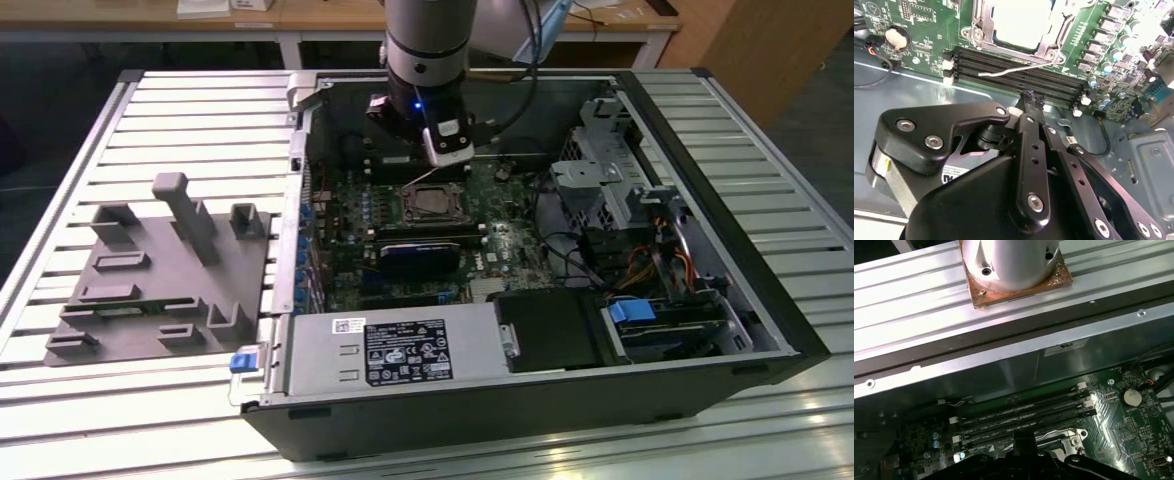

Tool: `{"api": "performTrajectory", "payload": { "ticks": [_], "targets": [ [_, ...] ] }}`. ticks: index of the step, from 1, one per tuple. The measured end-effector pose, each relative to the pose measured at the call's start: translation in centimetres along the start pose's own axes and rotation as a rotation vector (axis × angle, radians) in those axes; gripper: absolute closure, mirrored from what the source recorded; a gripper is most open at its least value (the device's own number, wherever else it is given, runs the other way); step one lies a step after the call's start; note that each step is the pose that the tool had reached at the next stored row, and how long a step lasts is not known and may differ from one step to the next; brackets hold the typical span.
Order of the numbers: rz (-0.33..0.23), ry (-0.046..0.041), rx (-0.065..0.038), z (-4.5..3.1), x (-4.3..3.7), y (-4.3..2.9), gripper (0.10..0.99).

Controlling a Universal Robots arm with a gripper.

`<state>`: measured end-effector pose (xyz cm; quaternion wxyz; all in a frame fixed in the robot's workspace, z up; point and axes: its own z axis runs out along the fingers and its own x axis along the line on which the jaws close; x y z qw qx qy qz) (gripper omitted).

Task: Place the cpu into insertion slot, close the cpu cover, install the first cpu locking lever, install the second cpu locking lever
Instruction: 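Install the first cpu locking lever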

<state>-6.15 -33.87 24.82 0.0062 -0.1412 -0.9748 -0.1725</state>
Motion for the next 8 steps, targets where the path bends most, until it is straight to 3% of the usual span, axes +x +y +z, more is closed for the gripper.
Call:
{"api": "performTrajectory", "payload": {
  "ticks": [8],
  "targets": [
    [-0.036, -0.0954, -0.029, 0.13, 0.28, -0.15, 0.980]
  ]
}}
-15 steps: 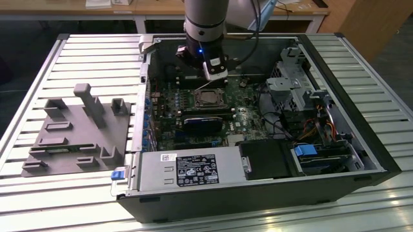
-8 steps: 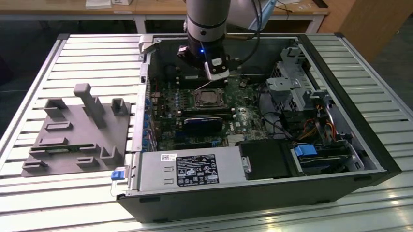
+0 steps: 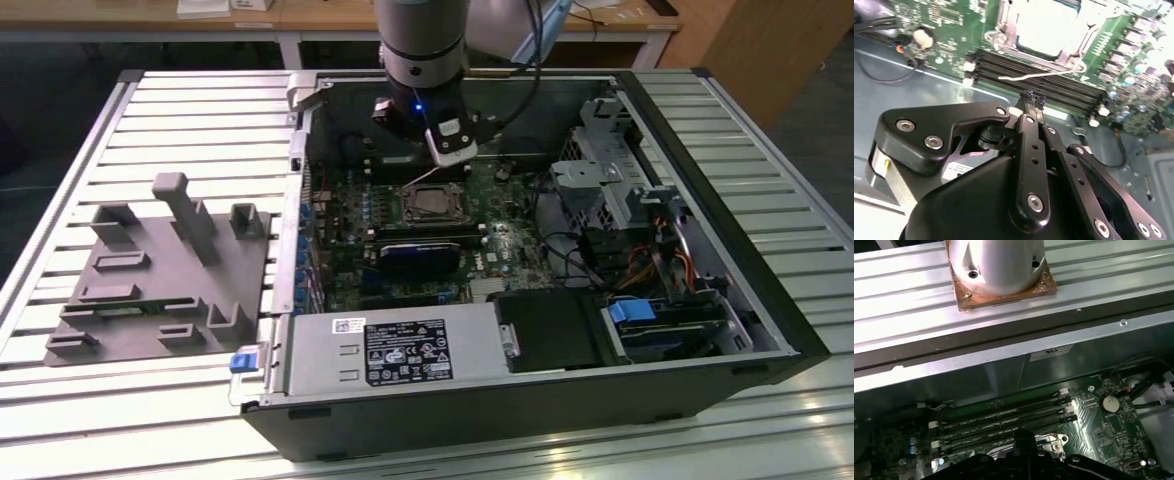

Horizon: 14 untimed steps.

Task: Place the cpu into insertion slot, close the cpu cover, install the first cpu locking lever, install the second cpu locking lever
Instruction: 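Install the first cpu locking lever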

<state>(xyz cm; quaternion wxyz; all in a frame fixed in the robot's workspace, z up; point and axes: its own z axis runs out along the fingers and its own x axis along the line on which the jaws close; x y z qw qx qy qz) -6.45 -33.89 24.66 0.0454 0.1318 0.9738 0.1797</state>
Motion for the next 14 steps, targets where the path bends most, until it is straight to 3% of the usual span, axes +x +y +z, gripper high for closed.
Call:
{"api": "performTrajectory", "payload": {
  "ticks": [3, 5, 10, 14],
  "targets": [
    [-0.010, -0.0272, -0.008, 0.11, 0.25, -0.12, 0.980],
    [-0.015, -0.0389, -0.012, 0.25, 0.35, -0.19, 0.980],
    [-0.018, -0.0454, -0.005, 0.88, 0.41, -0.46, 0.980],
    [-0.021, -0.0505, 0.016, 1.34, 0.44, -0.59, 0.980]
  ]
}}
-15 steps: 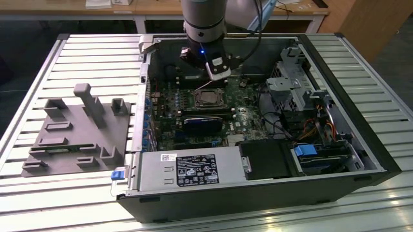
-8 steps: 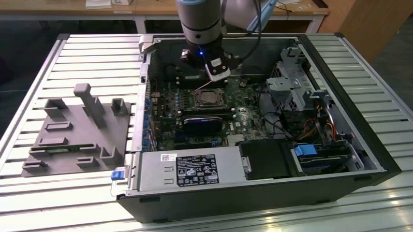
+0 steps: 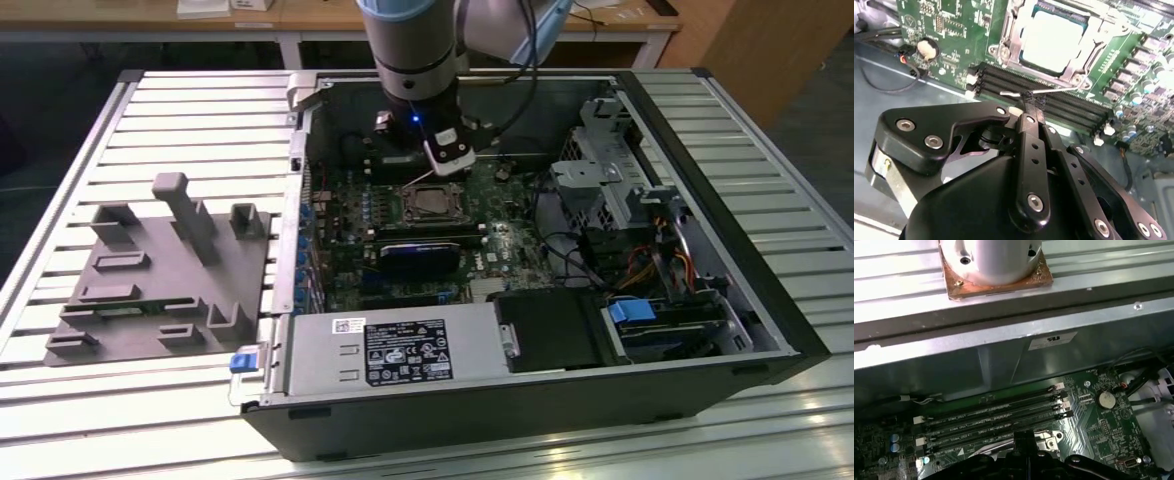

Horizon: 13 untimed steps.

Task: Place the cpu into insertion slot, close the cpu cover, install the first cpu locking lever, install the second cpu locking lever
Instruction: 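Install the first cpu locking lever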

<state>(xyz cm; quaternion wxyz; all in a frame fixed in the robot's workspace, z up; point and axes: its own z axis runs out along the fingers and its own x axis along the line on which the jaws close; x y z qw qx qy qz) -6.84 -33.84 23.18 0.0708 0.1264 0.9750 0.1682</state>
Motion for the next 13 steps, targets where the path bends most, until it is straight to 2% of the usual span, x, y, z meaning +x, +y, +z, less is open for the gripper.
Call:
{"api": "performTrajectory", "payload": {
  "ticks": [4, 8, 13],
  "targets": [
    [-0.003, -0.0031, 0.013, 0.37, 0.06, -0.07, 0.980],
    [-0.006, -0.0073, 0.031, 0.67, 0.11, -0.15, 0.980],
    [-0.007, -0.0085, 0.033, 0.92, 0.21, -0.02, 0.980]
  ]
}}
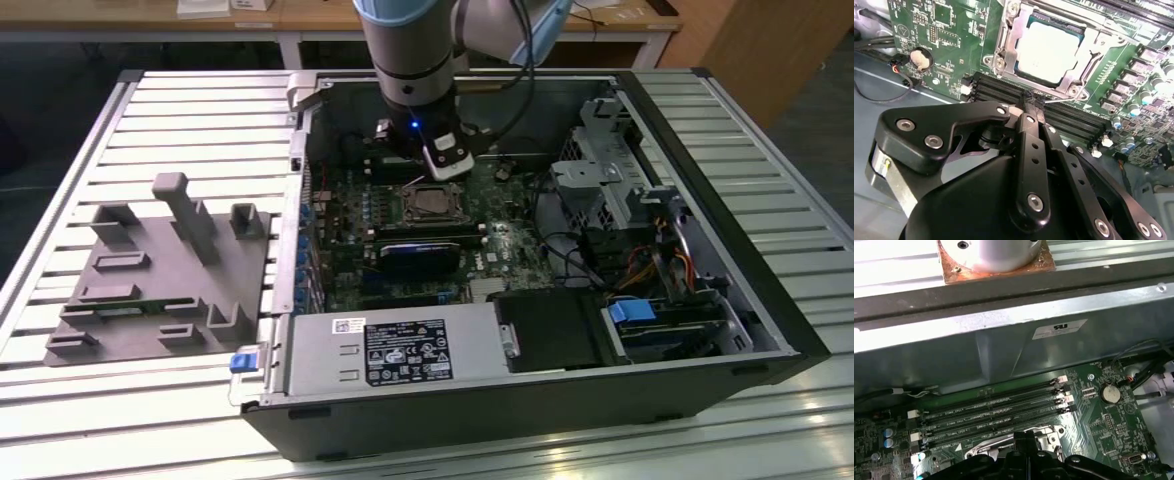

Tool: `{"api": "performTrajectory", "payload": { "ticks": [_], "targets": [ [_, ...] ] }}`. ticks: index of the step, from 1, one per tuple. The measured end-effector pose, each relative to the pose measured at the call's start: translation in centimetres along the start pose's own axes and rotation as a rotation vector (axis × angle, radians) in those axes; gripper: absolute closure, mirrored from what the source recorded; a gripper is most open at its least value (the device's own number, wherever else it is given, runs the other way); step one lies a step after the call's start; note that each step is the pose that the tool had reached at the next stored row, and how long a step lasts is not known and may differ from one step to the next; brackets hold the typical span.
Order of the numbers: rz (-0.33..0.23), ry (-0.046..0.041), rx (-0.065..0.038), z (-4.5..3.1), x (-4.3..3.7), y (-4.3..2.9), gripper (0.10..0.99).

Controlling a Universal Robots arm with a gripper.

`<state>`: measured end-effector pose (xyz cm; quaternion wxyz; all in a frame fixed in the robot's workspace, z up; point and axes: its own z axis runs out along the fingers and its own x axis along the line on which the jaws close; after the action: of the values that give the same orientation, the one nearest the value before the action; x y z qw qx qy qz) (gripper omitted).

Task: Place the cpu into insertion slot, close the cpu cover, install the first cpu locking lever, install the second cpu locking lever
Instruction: 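Install the first cpu locking lever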

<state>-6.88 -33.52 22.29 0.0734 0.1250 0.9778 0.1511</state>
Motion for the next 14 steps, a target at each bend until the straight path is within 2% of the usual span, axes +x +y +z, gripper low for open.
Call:
{"api": "performTrajectory", "payload": {
  "ticks": [9, 14],
  "targets": [
    [0.000, -0.0014, 0.002, 0.82, 0.33, 1.00, 0.980],
    [0.010, -0.0048, 0.005, 1.13, 0.19, 1.36, 0.980]
  ]
}}
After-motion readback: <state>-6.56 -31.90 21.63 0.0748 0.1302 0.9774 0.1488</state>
